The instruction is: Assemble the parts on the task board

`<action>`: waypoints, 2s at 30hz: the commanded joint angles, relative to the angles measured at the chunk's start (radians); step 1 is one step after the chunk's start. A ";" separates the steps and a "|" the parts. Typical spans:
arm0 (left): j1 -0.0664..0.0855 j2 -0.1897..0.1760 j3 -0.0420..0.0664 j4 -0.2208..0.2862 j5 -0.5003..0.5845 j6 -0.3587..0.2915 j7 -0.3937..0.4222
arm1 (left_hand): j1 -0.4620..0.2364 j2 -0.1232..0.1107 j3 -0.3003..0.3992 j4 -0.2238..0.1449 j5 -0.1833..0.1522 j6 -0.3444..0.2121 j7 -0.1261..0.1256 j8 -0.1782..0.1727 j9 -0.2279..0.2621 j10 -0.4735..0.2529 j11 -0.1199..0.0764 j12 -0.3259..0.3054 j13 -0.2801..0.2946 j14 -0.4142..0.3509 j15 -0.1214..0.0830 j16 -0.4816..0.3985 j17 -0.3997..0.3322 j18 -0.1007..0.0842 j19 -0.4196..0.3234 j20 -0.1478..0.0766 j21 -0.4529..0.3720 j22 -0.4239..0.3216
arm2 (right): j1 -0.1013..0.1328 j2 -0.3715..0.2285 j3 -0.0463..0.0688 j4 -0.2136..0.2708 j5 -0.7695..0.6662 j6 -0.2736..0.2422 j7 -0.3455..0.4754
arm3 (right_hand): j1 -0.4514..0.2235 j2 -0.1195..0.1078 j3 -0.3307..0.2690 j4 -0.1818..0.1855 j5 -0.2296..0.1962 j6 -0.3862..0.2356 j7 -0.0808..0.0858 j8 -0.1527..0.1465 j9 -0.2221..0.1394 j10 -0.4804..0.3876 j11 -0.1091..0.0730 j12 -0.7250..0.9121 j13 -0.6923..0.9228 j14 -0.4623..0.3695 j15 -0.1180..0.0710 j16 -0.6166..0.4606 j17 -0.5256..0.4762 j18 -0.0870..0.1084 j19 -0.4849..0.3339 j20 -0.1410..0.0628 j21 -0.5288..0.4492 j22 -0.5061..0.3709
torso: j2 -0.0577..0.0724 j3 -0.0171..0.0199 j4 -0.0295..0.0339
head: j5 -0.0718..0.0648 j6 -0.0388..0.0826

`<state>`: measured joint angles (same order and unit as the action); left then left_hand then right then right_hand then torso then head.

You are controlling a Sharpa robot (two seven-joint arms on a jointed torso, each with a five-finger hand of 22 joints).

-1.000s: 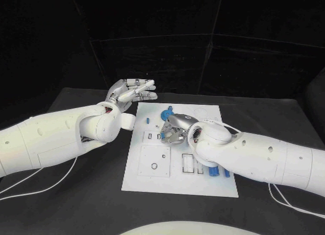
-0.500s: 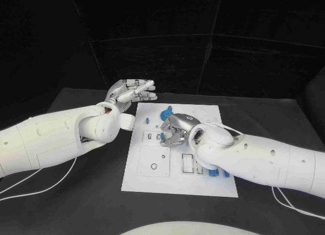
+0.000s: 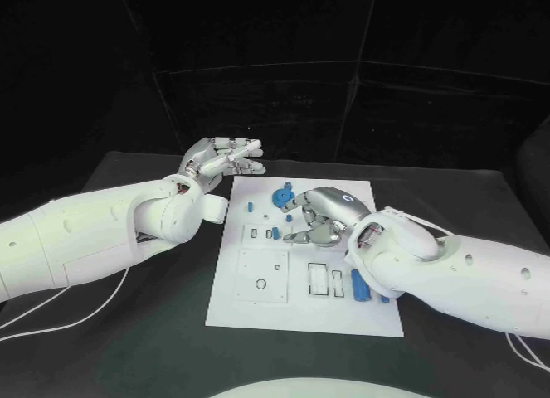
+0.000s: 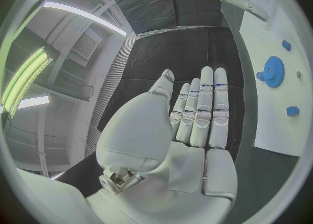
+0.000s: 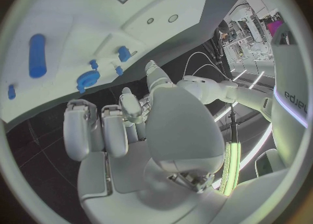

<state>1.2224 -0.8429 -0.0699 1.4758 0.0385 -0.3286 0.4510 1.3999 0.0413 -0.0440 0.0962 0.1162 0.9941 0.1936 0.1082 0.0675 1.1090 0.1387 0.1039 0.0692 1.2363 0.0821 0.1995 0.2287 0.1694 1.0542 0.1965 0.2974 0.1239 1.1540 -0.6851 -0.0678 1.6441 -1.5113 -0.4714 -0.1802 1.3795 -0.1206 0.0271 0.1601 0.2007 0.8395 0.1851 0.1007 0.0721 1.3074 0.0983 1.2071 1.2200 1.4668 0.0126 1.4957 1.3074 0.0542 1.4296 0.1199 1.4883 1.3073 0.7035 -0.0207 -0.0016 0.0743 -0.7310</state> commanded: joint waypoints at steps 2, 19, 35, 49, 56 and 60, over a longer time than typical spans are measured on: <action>0.001 -0.001 0.001 -0.007 -0.184 0.042 -0.143 | -0.026 -0.004 -0.013 0.010 -0.005 0.051 -0.021 0.017 0.004 0.089 -0.032 0.028 0.011 0.134 -0.042 0.060 0.048 0.016 0.089 -0.040 0.058 0.027 | 0.036 -0.057 0.017 0.027 0.182 -0.039 0.167 | 0.026 0.011 0.002 0.007 0.020 0.024 -0.009 0.017 0.004 0.002 -0.011 0.010 0.001 0.070 0.001 -0.007 0.118 -0.006 -0.002 0.005 -0.004 0.057 | 0.000 0.0013 0.0009 | -0.002 0.003; 0.052 0.025 0.001 -0.025 -0.772 0.234 -0.695 | -0.177 -0.027 -0.065 0.171 -0.007 0.161 -0.123 0.076 0.092 0.334 -0.144 0.317 0.278 0.317 -0.150 1.276 1.217 -0.074 0.382 -0.164 0.864 0.842 | 0.111 -0.167 0.028 0.003 0.363 -0.030 0.219 | 0.044 0.030 0.005 -0.001 0.058 0.035 -0.015 0.027 0.003 0.019 -0.016 0.031 0.016 0.069 -0.005 -0.010 0.115 -0.007 0.001 -0.001 -0.004 0.059 | -0.008 0.0053 -0.0034 | -0.005 -0.002; 0.113 0.142 -0.062 -0.067 -0.966 0.392 -0.967 | -0.196 0.021 -0.178 0.190 -0.008 0.034 -0.137 0.322 0.357 0.215 -0.156 0.910 0.861 0.334 -0.160 1.371 1.342 -0.115 0.414 -0.164 1.118 1.180 | 0.114 -0.158 0.028 -0.024 0.370 -0.003 0.181 | 0.040 0.031 0.002 0.001 0.057 0.038 -0.015 0.029 0.003 0.019 -0.017 0.031 0.014 0.067 -0.006 -0.015 0.106 -0.005 -0.004 -0.002 -0.006 0.053 | -0.009 0.0038 -0.0053 | -0.011 -0.006; 0.126 0.193 -0.082 -0.085 -0.971 0.422 -1.025 | -0.213 0.032 -0.206 0.193 -0.013 0.002 -0.146 0.393 0.444 0.227 -0.162 0.992 0.939 0.334 -0.165 1.371 1.342 -0.123 0.429 -0.168 1.148 1.230 | 0.114 -0.151 0.028 -0.029 0.370 0.015 0.156 | 0.037 0.031 0.000 0.002 0.057 0.040 -0.016 0.030 0.003 0.019 -0.017 0.030 0.013 0.066 -0.006 -0.018 0.101 -0.004 -0.007 -0.002 -0.009 0.048 | -0.008 0.0046 -0.0043 | -0.016 -0.015; 0.127 0.205 -0.084 -0.088 -0.971 0.436 -1.027 | -0.217 0.033 -0.209 0.193 -0.013 0.000 -0.147 0.400 0.454 0.227 -0.163 0.996 0.942 0.334 -0.165 1.371 1.342 -0.124 0.431 -0.169 1.151 1.236 | 0.114 -0.143 0.028 -0.034 0.370 0.019 0.150 | 0.036 0.031 -0.002 0.003 0.058 0.041 -0.017 0.032 0.003 0.019 -0.018 0.030 0.013 0.065 -0.007 -0.019 0.100 -0.003 -0.008 -0.003 -0.009 0.046 | -0.008 0.0047 -0.0040 | -0.017 -0.017; 0.128 0.212 -0.084 -0.092 -0.971 0.451 -1.033 | -0.219 0.033 -0.211 0.193 -0.013 -0.001 -0.147 0.403 0.457 0.228 -0.163 0.999 0.944 0.334 -0.166 1.371 1.342 -0.124 0.431 -0.169 1.151 1.236 | 0.114 -0.139 0.028 -0.036 0.370 0.022 0.147 | 0.035 0.031 -0.003 0.004 0.058 0.042 -0.017 0.032 0.003 0.019 -0.018 0.030 0.013 0.065 -0.007 -0.020 0.100 -0.003 -0.009 -0.003 -0.010 0.045 | -0.008 0.0048 -0.0038 | -0.019 -0.017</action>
<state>1.3486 -0.6327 -0.1539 1.3851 -0.9229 0.0919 -0.5669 1.1892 0.0689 -0.2496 0.2881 0.1076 1.0021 0.0462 0.5079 0.5232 1.3295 -0.0234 1.0969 1.0126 1.4670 -0.0768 1.5678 1.3078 0.0538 1.4613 0.0280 1.4425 1.3079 1.2657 -0.8252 -0.0407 1.6082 -1.1438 -0.4603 -0.0270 1.4168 -0.0951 0.0304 0.1619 0.2557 0.8718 0.1682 0.1276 0.0746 1.3219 0.0839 1.2342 1.2339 1.4669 0.0125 1.4800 1.3078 0.0542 1.4272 0.1173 1.4830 1.3077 0.6955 -0.0161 -0.0053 0.0562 -0.7480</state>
